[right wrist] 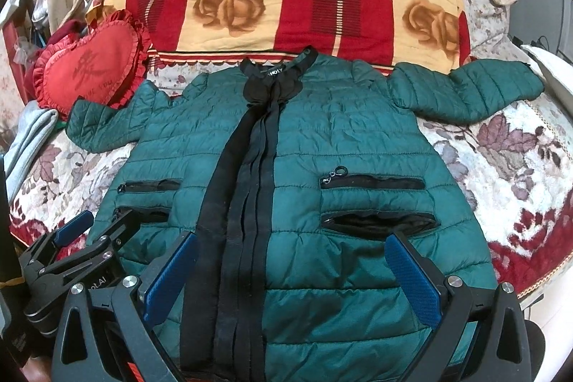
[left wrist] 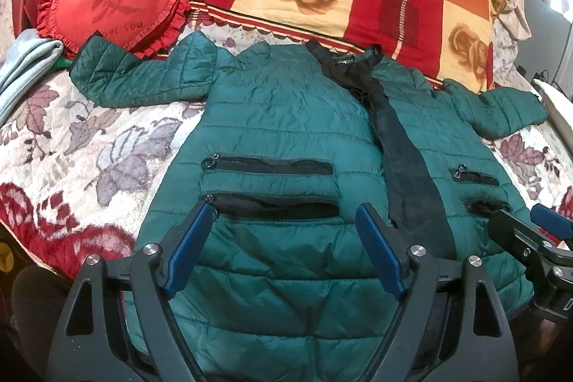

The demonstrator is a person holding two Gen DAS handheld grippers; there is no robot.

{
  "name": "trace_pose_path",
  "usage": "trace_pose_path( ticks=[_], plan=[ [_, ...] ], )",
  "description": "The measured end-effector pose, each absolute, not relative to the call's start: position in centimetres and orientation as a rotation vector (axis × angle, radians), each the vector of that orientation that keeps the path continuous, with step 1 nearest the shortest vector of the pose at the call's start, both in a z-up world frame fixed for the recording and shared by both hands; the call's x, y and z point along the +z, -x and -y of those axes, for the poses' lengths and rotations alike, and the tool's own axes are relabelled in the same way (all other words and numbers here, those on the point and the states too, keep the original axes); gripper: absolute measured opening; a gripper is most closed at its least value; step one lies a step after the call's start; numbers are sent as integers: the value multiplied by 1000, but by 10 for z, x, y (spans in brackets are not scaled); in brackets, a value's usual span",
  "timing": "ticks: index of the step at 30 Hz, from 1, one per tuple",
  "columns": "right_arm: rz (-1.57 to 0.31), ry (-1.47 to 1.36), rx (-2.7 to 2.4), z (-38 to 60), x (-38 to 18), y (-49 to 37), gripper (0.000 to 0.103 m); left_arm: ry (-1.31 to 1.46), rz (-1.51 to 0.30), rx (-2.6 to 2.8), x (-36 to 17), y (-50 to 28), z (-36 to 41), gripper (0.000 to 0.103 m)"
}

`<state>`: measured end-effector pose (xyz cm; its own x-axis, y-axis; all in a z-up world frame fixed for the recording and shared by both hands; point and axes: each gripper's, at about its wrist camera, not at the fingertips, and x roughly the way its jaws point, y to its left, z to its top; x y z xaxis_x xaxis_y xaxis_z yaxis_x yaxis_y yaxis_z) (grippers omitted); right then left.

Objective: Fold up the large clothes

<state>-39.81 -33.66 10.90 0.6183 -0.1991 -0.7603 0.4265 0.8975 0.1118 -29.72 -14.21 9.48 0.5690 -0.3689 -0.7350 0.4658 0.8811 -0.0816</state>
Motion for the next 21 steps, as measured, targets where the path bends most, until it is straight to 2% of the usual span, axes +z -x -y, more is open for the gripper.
trace_pose_path(
  ticks=[11,21],
  plan=[
    [-908,-282,-400,338,107,395,103,-134,-841,-489,91,296,142,83],
    [-859,-281,-374,336,107,394,103,-134,-841,-490,90,295,142,83]
  ],
)
